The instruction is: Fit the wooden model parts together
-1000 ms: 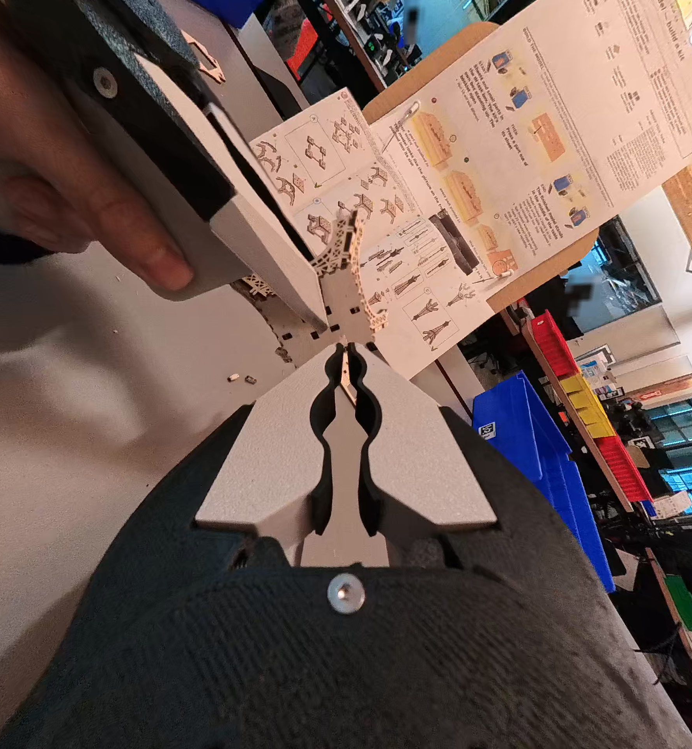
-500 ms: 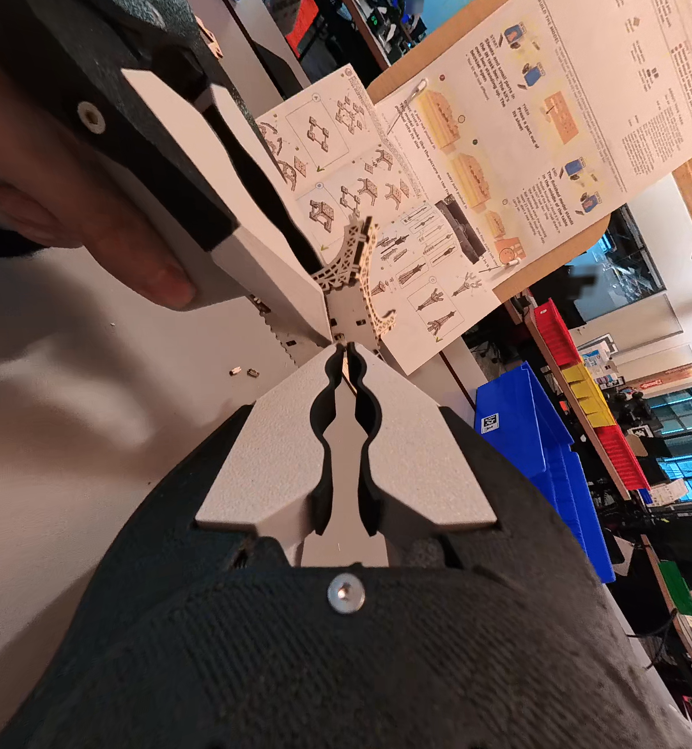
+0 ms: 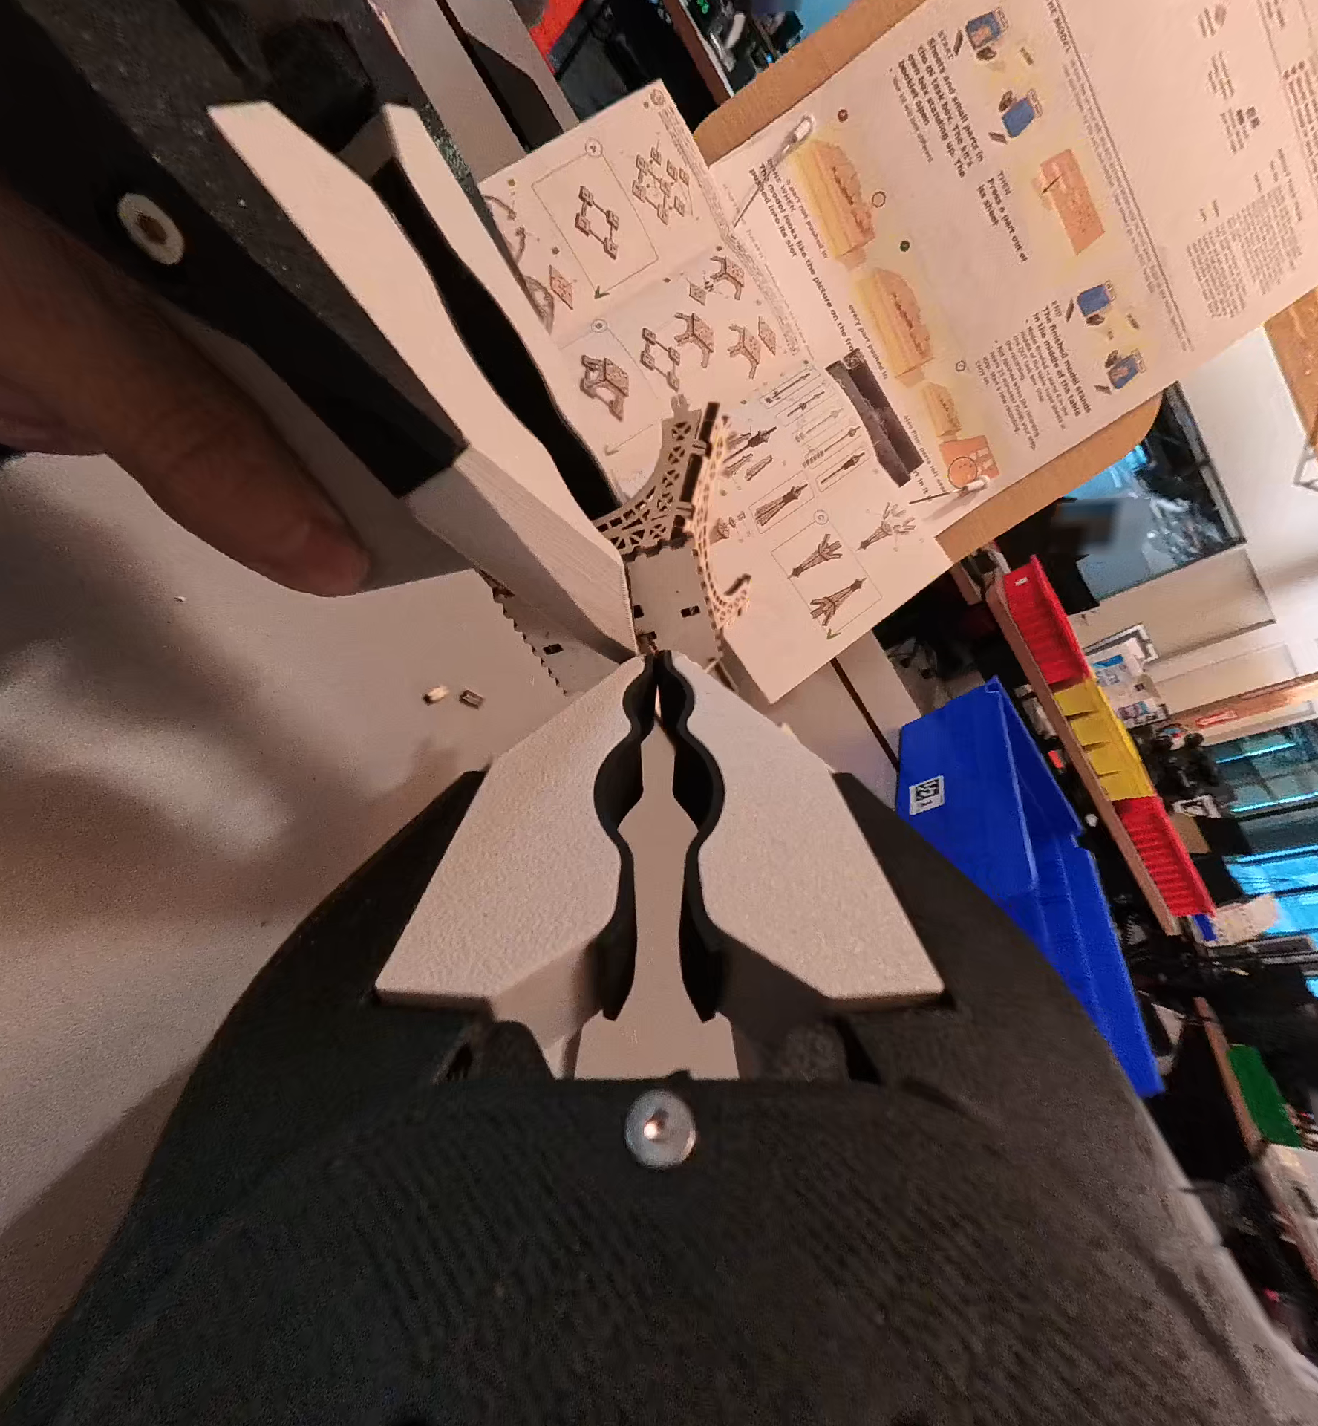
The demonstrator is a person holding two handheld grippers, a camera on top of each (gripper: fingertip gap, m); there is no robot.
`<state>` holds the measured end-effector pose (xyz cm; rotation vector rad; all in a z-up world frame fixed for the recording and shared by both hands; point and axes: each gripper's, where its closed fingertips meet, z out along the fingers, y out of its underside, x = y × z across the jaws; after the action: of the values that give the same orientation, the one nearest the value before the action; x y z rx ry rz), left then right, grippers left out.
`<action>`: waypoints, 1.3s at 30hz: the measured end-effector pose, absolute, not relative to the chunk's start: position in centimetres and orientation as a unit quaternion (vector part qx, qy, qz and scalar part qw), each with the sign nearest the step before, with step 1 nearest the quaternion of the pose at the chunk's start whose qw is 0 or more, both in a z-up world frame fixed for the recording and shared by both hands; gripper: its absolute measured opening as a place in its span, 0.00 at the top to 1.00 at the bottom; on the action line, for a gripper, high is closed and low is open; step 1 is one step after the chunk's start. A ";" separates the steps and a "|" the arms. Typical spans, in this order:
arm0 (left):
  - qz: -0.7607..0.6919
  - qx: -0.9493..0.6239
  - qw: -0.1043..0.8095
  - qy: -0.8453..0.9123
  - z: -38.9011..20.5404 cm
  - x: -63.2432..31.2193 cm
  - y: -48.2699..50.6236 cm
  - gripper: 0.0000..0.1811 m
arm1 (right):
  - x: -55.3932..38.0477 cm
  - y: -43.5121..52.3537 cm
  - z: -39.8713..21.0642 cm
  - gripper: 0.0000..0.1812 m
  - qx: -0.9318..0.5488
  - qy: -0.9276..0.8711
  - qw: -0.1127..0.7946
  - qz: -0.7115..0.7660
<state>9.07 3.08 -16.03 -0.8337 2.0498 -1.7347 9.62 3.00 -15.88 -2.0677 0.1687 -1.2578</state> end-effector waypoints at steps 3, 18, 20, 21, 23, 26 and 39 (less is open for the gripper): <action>-0.609 -0.296 0.154 0.720 -16.4 9.2 3.2 0.94 | 9.6 3.2 -16.6 1.00 -0.802 0.083 0.384 -0.450; -0.588 -0.324 0.132 0.729 -18.1 10.0 4.8 0.94 | 8.7 1.9 -23.7 1.00 -0.861 0.180 0.429 -0.208; -0.585 -0.326 0.143 0.729 -17.9 10.2 5.3 0.94 | 8.8 -0.1 -25.5 0.96 -0.883 0.196 0.380 -0.193; -0.585 -0.327 0.146 0.728 -17.8 10.2 5.5 0.94 | 9.0 -0.9 -25.6 0.94 -0.882 0.205 0.379 -0.193; -0.586 -0.327 0.147 0.727 -17.7 10.3 5.7 0.94 | 9.0 -1.9 -25.2 0.94 -0.876 0.223 0.392 -0.172; -0.588 -0.326 0.142 0.727 -17.8 10.2 5.6 0.94 | 10.0 -4.2 -24.1 0.93 -0.859 0.260 0.406 -0.172; -0.595 -0.314 0.125 0.730 -17.9 9.8 5.3 0.94 | 14.4 -6.4 -24.9 0.88 -0.920 -0.051 0.330 -0.206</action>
<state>9.85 5.27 -17.93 -0.9133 2.1256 -1.7326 14.35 -6.37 -24.87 -2.4049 -0.1327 -0.5390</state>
